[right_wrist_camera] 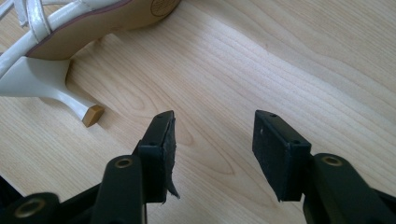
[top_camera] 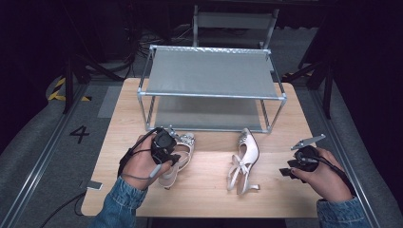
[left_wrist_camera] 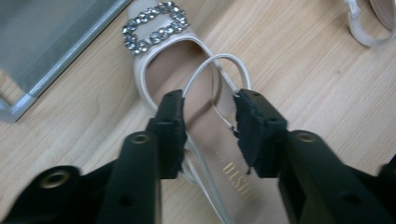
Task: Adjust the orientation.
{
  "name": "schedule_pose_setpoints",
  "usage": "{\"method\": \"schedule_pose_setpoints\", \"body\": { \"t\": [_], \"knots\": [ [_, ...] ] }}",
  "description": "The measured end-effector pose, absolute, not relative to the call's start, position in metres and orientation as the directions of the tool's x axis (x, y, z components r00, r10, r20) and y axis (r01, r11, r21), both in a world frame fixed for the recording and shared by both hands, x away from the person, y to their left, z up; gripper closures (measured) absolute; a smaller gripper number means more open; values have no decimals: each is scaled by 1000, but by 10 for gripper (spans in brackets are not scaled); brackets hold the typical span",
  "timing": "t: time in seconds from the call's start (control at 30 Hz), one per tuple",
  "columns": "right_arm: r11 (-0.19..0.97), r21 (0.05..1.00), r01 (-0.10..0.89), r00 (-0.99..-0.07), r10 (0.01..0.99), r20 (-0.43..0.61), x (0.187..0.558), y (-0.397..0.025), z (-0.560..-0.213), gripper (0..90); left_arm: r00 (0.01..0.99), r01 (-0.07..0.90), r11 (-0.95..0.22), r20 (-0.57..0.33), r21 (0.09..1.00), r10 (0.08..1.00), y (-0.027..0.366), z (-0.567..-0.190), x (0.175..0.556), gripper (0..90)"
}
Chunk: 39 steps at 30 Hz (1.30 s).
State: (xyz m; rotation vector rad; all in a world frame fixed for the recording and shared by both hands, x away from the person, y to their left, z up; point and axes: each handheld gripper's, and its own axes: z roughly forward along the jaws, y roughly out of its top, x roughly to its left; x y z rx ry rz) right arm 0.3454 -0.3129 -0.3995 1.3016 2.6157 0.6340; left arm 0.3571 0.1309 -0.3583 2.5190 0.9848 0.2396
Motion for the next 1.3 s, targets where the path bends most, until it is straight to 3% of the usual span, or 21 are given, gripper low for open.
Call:
{"method": "schedule_pose_setpoints", "body": {
  "t": [0.13, 0.4, 0.47, 0.63, 0.83, 0.93, 1.03, 1.2, 1.3],
  "knots": [
    [537, 433, 724, -613, 789, 47, 347, -312, -399, 497, 714, 621, -633, 0, 463, 700, 137, -358, 358, 506],
    [545, 430, 719, -620, 783, 45, 348, -308, -401, 488, 730, 621, -637, -41, 458, 682, 124, -364, 352, 432],
    [544, 431, 720, -620, 783, 47, 349, -307, -401, 486, 725, 630, -628, -56, 457, 687, 122, -369, 352, 371],
    [545, 432, 719, -621, 783, 46, 350, -306, -403, 474, 628, 751, -567, -100, 339, 771, 119, -388, 350, 256],
    [547, 433, 716, -624, 780, 46, 351, -305, -403, 470, 578, 796, -529, -107, 295, 809, 120, -398, 354, 244],
    [542, 437, 717, -622, 782, 50, 351, -304, -403, 465, 570, 799, -509, -134, 319, 811, 122, -401, 353, 302],
    [547, 435, 715, -626, 779, 48, 351, -303, -403, 462, 550, 806, -504, -75, 311, 832, 121, -399, 349, 351],
    [545, 439, 714, -625, 779, 49, 351, -304, -402, 459, 513, 811, -489, 12, 320, 858, 127, -392, 347, 247],
    [546, 438, 714, -623, 781, 44, 352, -304, -403, 456, 524, 813, -492, -24, 313, 851, 128, -398, 350, 218]
  ]
}}
